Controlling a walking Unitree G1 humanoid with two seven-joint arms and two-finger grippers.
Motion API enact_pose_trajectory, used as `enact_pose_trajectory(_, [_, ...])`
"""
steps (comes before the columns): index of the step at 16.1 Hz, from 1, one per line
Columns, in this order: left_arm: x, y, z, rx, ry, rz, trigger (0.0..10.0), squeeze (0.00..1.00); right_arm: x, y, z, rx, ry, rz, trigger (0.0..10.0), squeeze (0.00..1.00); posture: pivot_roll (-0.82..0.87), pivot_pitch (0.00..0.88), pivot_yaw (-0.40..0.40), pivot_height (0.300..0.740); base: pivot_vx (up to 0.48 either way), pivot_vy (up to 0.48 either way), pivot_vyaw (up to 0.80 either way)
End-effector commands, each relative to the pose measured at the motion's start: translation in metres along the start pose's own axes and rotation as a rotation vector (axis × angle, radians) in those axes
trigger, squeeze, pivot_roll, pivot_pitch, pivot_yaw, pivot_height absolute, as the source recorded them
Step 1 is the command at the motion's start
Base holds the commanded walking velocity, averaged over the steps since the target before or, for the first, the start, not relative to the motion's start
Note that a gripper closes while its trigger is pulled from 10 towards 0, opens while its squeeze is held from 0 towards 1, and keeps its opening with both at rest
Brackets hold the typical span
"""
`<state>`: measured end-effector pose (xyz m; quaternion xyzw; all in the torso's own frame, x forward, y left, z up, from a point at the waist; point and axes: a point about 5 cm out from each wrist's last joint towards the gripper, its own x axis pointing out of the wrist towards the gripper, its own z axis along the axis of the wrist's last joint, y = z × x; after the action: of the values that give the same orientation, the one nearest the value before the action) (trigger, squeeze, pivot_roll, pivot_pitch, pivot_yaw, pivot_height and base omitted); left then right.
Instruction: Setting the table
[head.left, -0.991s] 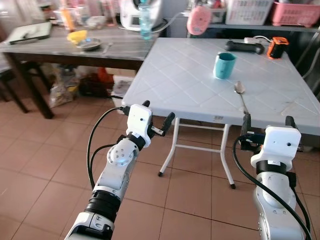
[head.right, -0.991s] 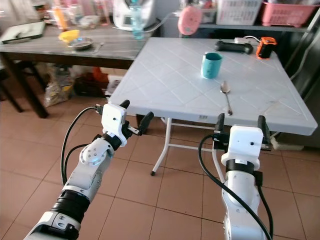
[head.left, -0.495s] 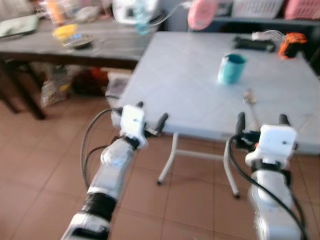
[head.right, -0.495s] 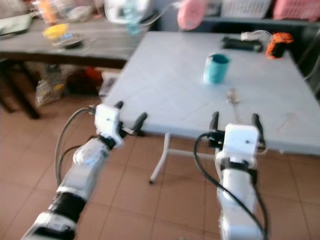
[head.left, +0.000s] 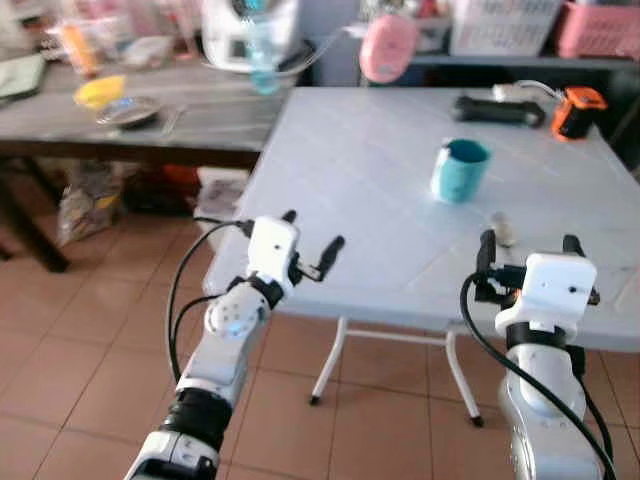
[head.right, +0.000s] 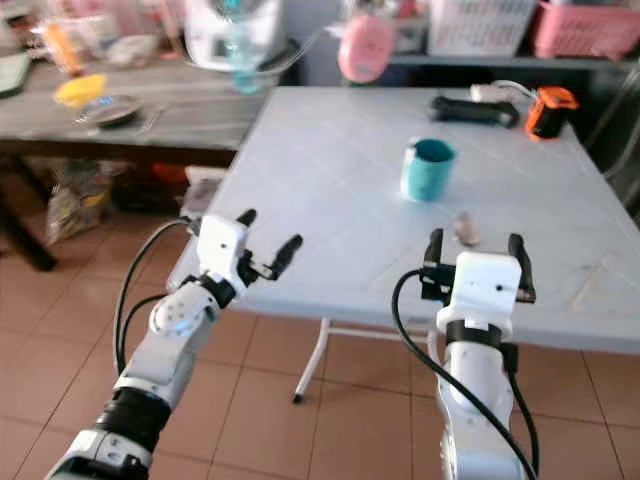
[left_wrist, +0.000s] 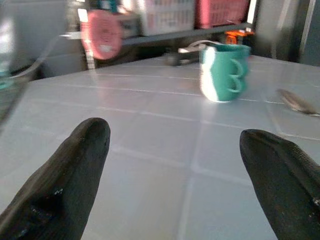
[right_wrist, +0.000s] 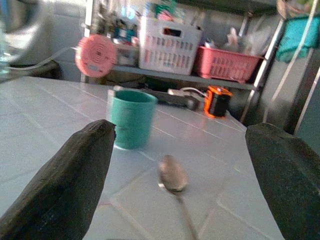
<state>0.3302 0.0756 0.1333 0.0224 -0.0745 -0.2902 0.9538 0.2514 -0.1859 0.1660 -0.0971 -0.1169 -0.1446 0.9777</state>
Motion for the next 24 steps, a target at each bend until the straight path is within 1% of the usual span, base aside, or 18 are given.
enact_pose_trajectory(1, [0.0, -0.003, -0.002, -0.005, 0.014, -0.025, 10.0, 0.0, 0.001, -0.002, 0.0, 0.004, 0.007, -0.01, 10.0, 0.0, 0.05, 0.052, 0.044, 0.74, 0.0, 0.0, 0.0])
enact_pose_trajectory(3, [0.0, -0.004, -0.003, -0.021, 0.022, -0.04, 10.0, 0.0, 0.001, -0.002, -0.001, 0.009, 0.015, -0.011, 10.0, 0.0, 0.05, 0.051, 0.041, 0.74, 0.0, 0.0, 0.0])
enact_pose_trajectory(7, [0.0, -0.005, -0.003, -0.023, 0.021, -0.04, 10.0, 0.0, 0.0, -0.001, -0.002, 0.005, 0.022, -0.001, 10.0, 0.0, 0.04, 0.055, 0.039, 0.74, 0.0, 0.0, 0.0])
enact_pose_trajectory(9, [-0.001, -0.008, -0.003, -0.022, 0.01, -0.052, 10.0, 0.0, -0.001, -0.001, -0.004, -0.004, 0.035, 0.0, 10.0, 0.0, 0.04, 0.062, 0.04, 0.74, 0.0, -0.277, 0.0])
enact_pose_trajectory(20, [-0.001, -0.011, -0.004, -0.028, 0.023, -0.067, 10.0, 0.0, -0.002, -0.005, -0.005, -0.007, 0.062, -0.017, 10.0, 0.0, 0.03, 0.072, 0.044, 0.74, 0.0, -0.309, 0.0])
enact_pose_trajectory(22, [-0.001, -0.013, -0.007, -0.043, 0.036, -0.089, 10.0, 0.0, -0.003, -0.005, -0.008, 0.025, 0.09, -0.031, 10.0, 0.0, 0.03, 0.072, 0.043, 0.74, 0.0, 0.0, 0.0])
enact_pose_trajectory(23, [-0.002, -0.014, -0.008, -0.049, 0.044, -0.103, 10.0, 0.0, -0.004, -0.005, -0.008, 0.027, 0.094, -0.032, 10.0, 0.0, 0.03, 0.072, 0.043, 0.74, 0.0, 0.0, 0.0])
enact_pose_trajectory(24, [-0.004, -0.016, -0.01, -0.056, 0.053, -0.139, 10.0, 0.0, -0.005, -0.005, -0.008, 0.03, 0.098, -0.033, 10.0, 0.0, 0.03, 0.079, 0.041, 0.74, 0.0, 0.0, 0.0])
